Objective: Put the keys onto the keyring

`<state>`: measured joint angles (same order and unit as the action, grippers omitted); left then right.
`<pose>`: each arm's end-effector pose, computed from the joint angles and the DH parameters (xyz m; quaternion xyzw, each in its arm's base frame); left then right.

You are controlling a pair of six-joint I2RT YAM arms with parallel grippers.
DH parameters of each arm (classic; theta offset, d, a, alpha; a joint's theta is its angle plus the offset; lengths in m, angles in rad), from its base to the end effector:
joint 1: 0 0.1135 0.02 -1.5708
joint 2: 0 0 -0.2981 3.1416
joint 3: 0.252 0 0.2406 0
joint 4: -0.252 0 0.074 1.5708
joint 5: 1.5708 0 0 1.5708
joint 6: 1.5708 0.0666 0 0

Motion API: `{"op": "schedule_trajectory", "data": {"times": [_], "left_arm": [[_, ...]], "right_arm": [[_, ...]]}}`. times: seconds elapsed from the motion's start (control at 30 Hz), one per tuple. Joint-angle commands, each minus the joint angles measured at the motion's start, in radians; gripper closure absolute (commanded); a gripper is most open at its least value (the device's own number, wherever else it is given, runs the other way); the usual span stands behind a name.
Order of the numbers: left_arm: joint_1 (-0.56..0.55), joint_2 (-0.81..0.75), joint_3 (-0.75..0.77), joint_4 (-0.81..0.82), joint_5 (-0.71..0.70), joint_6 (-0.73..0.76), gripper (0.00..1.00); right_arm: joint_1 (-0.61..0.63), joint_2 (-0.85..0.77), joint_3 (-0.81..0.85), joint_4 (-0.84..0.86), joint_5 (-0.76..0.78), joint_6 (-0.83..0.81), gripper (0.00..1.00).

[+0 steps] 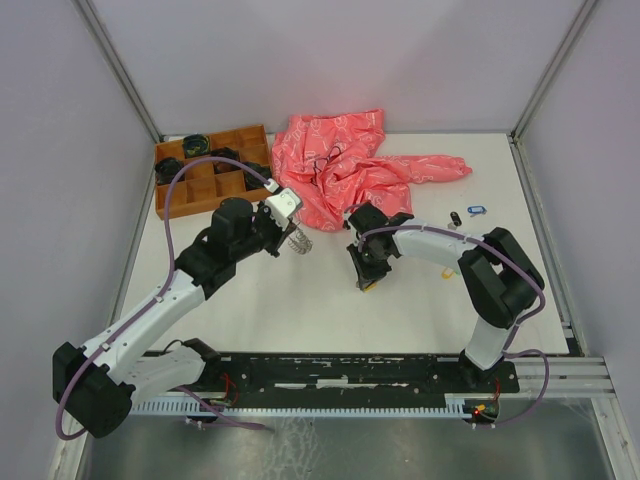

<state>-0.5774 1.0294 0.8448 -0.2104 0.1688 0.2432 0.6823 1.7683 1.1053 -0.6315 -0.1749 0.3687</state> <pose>0.1911 -0.1378 0.3314 0.3736 0.7417 -0.1611 0.5333 0.2544 0.2216 0.1754 -0.1660 0.9727 0.1436 0.0753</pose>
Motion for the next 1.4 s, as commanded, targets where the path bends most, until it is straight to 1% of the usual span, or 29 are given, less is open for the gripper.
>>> {"op": "schedule_trajectory", "data": {"times": [0.0, 0.43, 0.57, 0.67, 0.73, 0.8, 1.0, 1.17, 1.27, 1.37], "left_arm": [[0.006, 0.000, 0.037, 0.032, 0.028, -0.027, 0.97], [0.007, -0.003, 0.037, 0.032, 0.035, -0.027, 0.97], [0.007, -0.003, 0.037, 0.032, 0.036, -0.028, 0.97], [0.008, -0.003, 0.035, 0.031, 0.039, -0.028, 0.97], [0.008, -0.003, 0.035, 0.034, 0.045, -0.027, 0.97], [0.010, -0.008, 0.030, 0.040, 0.054, -0.023, 0.97], [0.011, -0.011, 0.020, 0.048, 0.083, -0.014, 0.97], [0.011, -0.026, 0.009, 0.066, 0.119, -0.011, 0.97], [0.011, -0.024, 0.003, 0.077, 0.136, -0.008, 0.97], [0.011, -0.014, -0.001, 0.083, 0.173, 0.005, 0.97]], "right_arm": [[0.009, 0.011, 0.041, -0.004, 0.027, 0.013, 0.80], [0.009, 0.019, 0.041, -0.017, 0.043, 0.006, 0.85], [0.010, 0.016, 0.044, -0.021, 0.042, 0.000, 0.89], [0.010, 0.009, 0.043, -0.021, 0.037, -0.012, 0.94], [0.011, 0.001, 0.044, -0.022, 0.034, -0.038, 0.98], [0.009, -0.015, 0.046, -0.025, 0.033, -0.068, 0.99], [0.009, -0.132, 0.035, 0.024, 0.024, -0.175, 0.99], [0.009, -0.211, 0.048, 0.028, -0.030, -0.280, 0.99], [0.008, -0.288, 0.028, 0.069, -0.053, -0.334, 0.99], [0.008, -0.393, -0.023, 0.149, -0.057, -0.383, 0.99]]}}
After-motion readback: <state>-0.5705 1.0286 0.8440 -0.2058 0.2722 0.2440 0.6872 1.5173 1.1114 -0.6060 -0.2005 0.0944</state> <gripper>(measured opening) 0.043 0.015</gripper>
